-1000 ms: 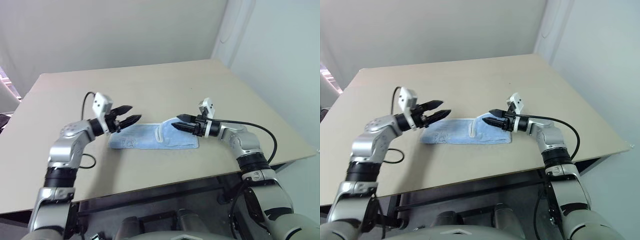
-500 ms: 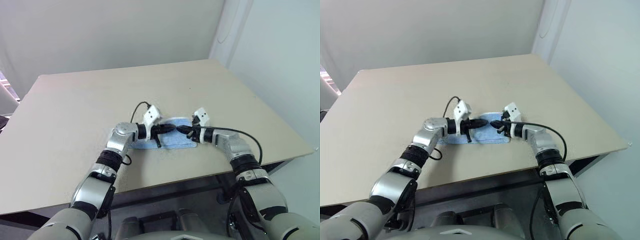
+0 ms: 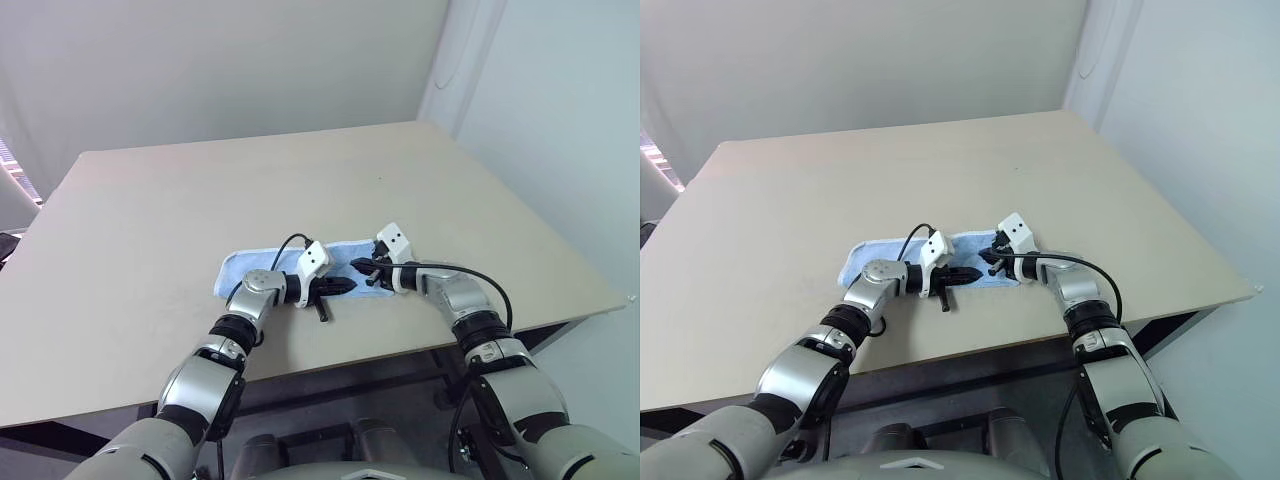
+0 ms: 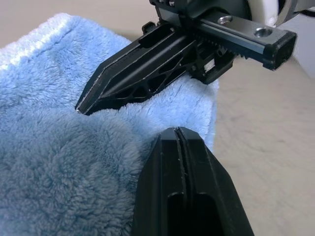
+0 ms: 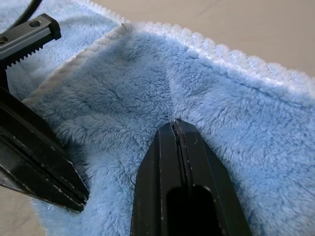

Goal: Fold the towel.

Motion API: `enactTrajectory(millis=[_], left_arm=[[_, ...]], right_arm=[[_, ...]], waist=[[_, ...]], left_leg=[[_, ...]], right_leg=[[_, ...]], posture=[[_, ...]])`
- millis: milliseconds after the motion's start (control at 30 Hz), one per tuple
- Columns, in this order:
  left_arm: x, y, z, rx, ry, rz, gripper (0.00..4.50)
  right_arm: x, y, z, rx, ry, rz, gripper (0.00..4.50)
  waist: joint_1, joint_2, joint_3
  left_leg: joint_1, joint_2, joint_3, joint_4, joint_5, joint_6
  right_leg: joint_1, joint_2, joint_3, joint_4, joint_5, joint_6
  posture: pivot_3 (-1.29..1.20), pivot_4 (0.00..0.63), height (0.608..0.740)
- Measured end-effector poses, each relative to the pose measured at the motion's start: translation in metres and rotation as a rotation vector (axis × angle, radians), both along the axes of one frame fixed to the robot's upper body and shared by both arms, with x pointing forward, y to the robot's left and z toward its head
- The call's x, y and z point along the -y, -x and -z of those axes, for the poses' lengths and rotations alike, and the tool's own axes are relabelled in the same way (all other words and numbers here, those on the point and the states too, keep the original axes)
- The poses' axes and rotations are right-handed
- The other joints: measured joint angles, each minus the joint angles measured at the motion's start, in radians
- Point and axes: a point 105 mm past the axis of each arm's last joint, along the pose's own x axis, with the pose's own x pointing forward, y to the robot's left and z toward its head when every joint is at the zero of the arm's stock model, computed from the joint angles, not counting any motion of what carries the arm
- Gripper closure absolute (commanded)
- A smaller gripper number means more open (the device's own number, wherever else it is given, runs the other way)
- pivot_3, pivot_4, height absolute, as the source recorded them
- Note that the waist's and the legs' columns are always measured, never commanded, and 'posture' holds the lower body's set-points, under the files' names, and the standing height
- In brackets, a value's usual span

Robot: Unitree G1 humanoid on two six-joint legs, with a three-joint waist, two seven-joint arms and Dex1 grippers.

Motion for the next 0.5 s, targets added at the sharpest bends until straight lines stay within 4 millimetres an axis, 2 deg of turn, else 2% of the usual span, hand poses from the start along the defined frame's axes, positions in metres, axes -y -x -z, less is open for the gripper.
enactTrajectory(millis=[100, 167, 333, 433, 500], left_arm=[[-0.005, 0.003, -0.006, -0.03, 0.019, 0.043, 4.44], [-0.013, 0.006, -0.019, -0.016, 0.027, 0.091, 4.44], [-0.047, 0.013, -0.073, 0.049, 0.08, 0.112, 4.44], [-0.075, 0.011, -0.098, 0.082, 0.089, 0.034, 3.89], [-0.096, 0.007, -0.107, 0.091, 0.097, -0.054, 3.15]], right_arm=[[0.001, -0.001, -0.004, -0.008, -0.039, 0.009, 4.49], [0.001, -0.004, -0.01, -0.006, -0.071, 0.017, 4.49], [-0.003, -0.004, -0.026, -0.003, -0.132, -0.019, 4.49], [-0.012, 0.0, -0.043, 0.028, -0.171, -0.078, 4.5], [-0.016, 0.004, -0.051, 0.041, -0.191, -0.105, 4.5]], waist=[[-0.001, 0.0, 0.001], [-0.005, 0.001, 0.002], [-0.013, 0.002, 0.002], [-0.024, 0.002, 0.002], [-0.025, 0.002, 0.002]], left_leg=[[-0.002, 0.0, 0.0, 0.0, 0.0, 0.0], [-0.003, 0.0, 0.0, 0.0, 0.0, 0.0], [-0.002, 0.0, -0.001, -0.002, 0.0, 0.0], [-0.002, 0.001, -0.001, -0.002, 0.0, 0.0], [-0.001, 0.001, -0.002, -0.002, 0.0, 0.0]], right_leg=[[-0.002, 0.0, 0.0, 0.0, 0.0, 0.0], [-0.003, 0.0, 0.0, 0.001, 0.0, 0.0], [-0.003, 0.0, 0.0, 0.002, 0.0, 0.0], [-0.003, 0.0, 0.0, 0.002, 0.0, 0.0], [-0.003, 0.0, 0.0, 0.002, 0.0, 0.0]], posture=[[0.0, 0.0, 0.729], [0.0, 0.0, 0.729], [0.0, 0.0, 0.729], [0.0, 0.0, 0.729], [0.0, 0.0, 0.729]])
